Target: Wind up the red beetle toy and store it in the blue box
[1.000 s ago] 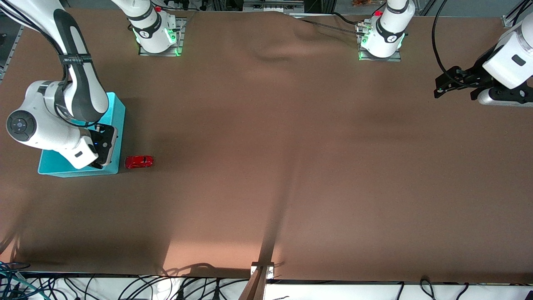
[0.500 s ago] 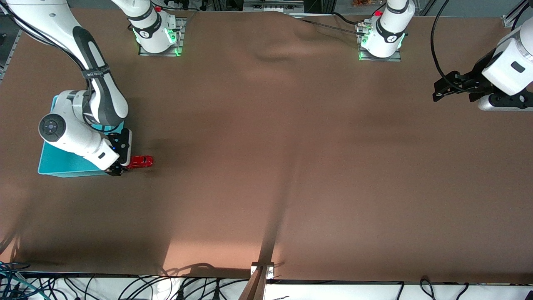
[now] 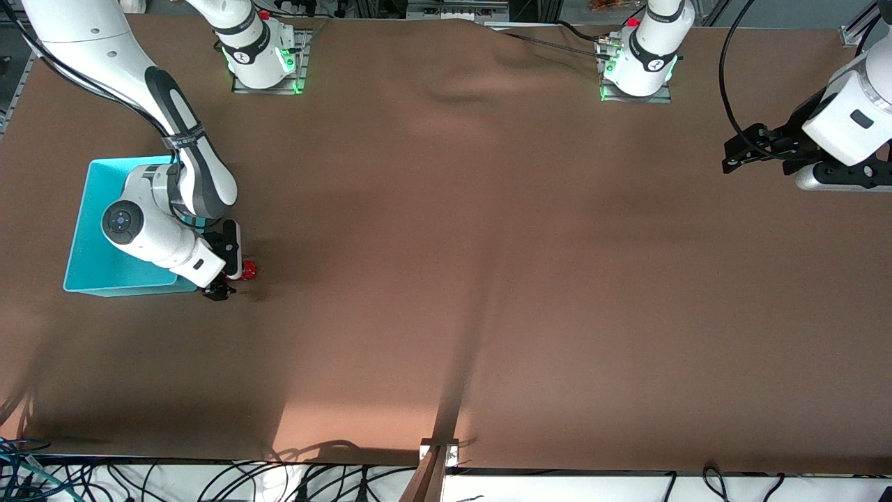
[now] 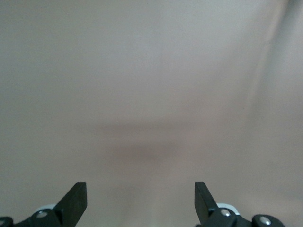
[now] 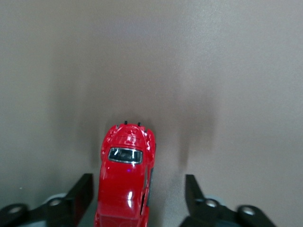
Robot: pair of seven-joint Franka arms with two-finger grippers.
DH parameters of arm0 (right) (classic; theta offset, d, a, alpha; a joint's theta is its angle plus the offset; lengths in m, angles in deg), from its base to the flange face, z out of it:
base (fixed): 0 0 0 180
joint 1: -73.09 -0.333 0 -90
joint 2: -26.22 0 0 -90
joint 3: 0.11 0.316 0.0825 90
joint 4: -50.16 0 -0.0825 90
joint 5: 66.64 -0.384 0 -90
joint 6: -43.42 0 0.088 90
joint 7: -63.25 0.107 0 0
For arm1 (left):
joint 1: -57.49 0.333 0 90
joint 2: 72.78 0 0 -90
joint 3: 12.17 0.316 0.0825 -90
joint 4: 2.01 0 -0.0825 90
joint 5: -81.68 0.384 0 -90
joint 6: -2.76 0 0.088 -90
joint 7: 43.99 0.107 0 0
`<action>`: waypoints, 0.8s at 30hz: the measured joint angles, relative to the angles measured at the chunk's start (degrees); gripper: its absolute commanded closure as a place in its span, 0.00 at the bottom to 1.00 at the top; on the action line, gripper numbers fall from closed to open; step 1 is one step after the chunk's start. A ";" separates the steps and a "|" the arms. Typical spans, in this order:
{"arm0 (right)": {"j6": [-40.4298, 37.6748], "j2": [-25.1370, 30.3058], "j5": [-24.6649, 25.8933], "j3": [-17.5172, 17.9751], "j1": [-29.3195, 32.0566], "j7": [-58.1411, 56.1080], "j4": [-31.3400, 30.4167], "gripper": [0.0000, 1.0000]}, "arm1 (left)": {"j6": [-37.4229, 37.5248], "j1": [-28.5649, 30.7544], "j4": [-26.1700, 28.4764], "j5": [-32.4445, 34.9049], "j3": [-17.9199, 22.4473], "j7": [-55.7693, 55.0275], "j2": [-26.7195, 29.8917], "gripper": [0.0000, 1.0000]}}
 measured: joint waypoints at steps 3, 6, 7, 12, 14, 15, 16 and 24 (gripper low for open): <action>0.00 0.00 0.00 0.00 0.00 -0.05 0.00 0.62 | 0.00 0.05 0.00 0.00 0.13 0.00 -0.02 0.00; 0.00 0.05 0.00 0.00 0.00 -0.07 0.02 0.75 | 0.00 0.15 0.00 0.00 0.26 0.00 -0.05 0.00; 0.00 0.10 0.00 0.00 0.00 -0.07 0.03 0.77 | 0.00 0.16 0.00 0.00 0.31 0.00 -0.05 0.00; -0.28 0.28 0.00 0.14 -0.02 -0.08 0.28 0.78 | 0.00 0.42 0.00 0.00 0.03 0.01 -0.06 0.00; -0.81 0.46 0.00 0.45 -0.02 -0.08 0.60 0.78 | 0.00 0.82 0.00 -0.01 -0.55 0.01 -0.06 0.00; -1.23 0.65 0.00 0.63 -0.04 -0.05 0.83 0.78 | 0.00 0.97 0.00 -0.01 -0.79 0.01 -0.06 0.00; -1.87 0.92 0.00 0.82 -0.06 0.03 1.16 0.78 | 0.00 1.06 0.00 -0.01 -0.97 0.01 -0.06 0.00; -14.89 4.45 -0.05 1.28 -0.07 0.35 7.23 0.78 | 0.00 1.12 -0.21 -0.01 -1.35 0.01 -0.06 0.00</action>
